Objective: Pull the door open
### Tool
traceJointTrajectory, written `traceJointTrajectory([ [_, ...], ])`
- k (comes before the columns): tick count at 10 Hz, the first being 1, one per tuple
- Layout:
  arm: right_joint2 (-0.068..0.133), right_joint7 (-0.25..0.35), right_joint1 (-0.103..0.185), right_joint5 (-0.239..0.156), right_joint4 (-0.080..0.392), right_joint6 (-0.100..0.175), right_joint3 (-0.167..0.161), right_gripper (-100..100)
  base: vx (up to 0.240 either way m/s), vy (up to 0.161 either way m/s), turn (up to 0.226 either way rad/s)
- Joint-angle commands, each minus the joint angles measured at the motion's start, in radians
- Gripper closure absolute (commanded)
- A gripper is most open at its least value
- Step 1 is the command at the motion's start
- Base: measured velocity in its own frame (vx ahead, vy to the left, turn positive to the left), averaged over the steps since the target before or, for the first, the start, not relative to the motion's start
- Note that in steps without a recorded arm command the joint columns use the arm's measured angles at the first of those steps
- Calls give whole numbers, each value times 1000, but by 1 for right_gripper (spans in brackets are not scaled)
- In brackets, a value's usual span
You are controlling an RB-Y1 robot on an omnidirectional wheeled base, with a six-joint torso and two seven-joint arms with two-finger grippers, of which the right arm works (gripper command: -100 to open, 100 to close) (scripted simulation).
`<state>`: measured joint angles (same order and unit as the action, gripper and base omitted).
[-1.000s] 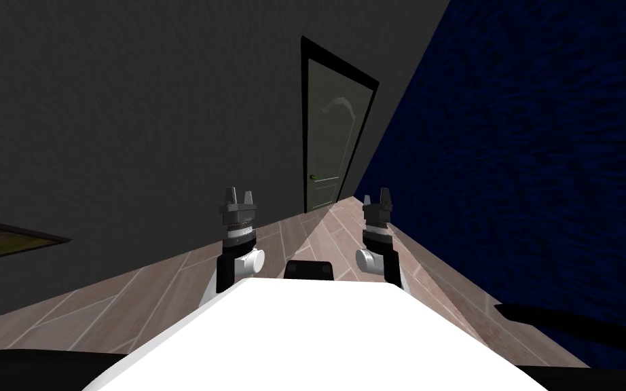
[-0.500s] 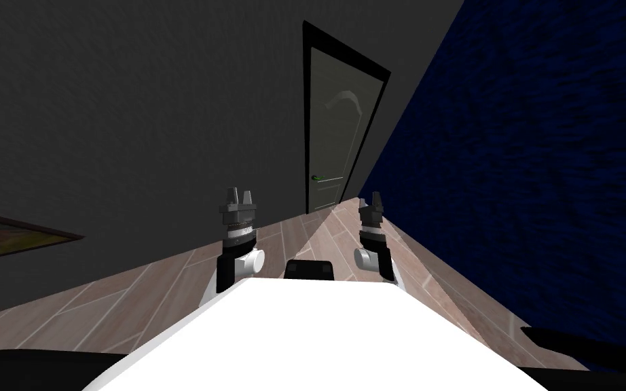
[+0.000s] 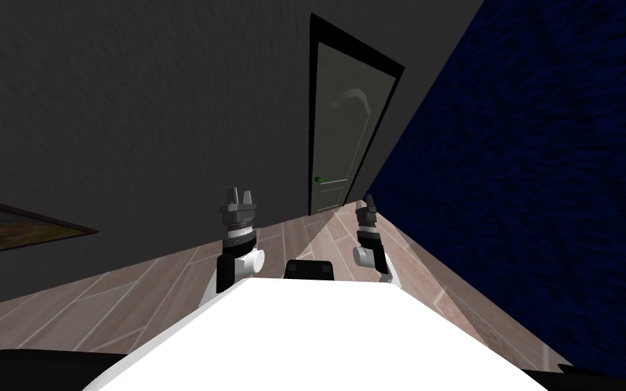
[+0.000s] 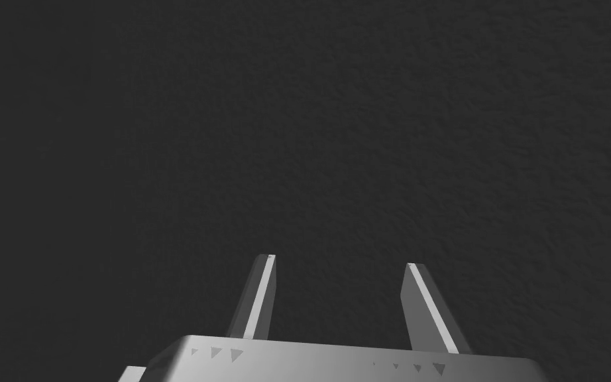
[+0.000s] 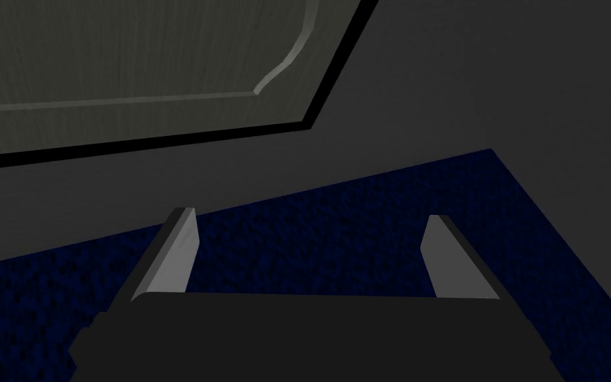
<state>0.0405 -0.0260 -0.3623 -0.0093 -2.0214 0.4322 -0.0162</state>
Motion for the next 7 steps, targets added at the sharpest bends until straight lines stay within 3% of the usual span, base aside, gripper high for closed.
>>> traceJointTrajectory([
  [1,7,7,20,7,40,2,7,-100,91,-29,110],
  [7,36,37,90,32,211,32,37,-100,93,-23,105],
])
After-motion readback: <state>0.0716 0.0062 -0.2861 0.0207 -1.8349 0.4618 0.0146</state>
